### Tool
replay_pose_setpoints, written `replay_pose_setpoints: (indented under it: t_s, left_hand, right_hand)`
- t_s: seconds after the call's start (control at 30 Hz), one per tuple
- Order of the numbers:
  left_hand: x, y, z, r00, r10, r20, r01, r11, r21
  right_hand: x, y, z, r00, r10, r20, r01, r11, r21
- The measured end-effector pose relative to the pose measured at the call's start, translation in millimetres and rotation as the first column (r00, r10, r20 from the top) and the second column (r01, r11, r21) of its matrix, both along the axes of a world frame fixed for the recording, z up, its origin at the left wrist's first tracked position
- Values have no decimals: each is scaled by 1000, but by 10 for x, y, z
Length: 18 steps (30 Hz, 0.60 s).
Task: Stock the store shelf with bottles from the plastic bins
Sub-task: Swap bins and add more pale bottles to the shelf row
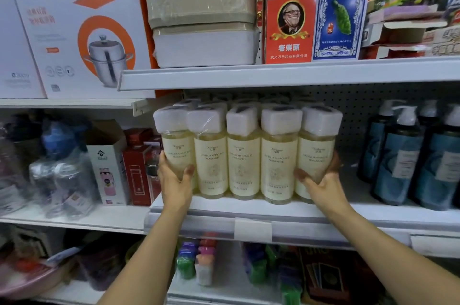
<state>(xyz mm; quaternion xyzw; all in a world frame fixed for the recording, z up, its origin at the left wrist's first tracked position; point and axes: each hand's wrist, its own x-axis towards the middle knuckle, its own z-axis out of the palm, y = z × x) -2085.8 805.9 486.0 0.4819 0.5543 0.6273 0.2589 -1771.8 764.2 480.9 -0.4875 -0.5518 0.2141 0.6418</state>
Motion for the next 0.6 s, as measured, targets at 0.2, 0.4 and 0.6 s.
replay_pose_setpoints:
  t_s: [0.2,0.4,0.6]
  left_hand:
    - [2,-104,-11,996,-89,-13,89,996,-12]
    - [22,-22,-42,995,-76,-59,74,997,-31]
    - [30,-29,-56,994,-76,-72,75,997,-16]
  right_hand:
    - [-25,-87,34,999,29,-29,-29,1000,2]
    - [31,8,-50,1000,-3,26,4,1000,-21]
    - [-5,-42,0,1000,-7,-6,6,998,-59]
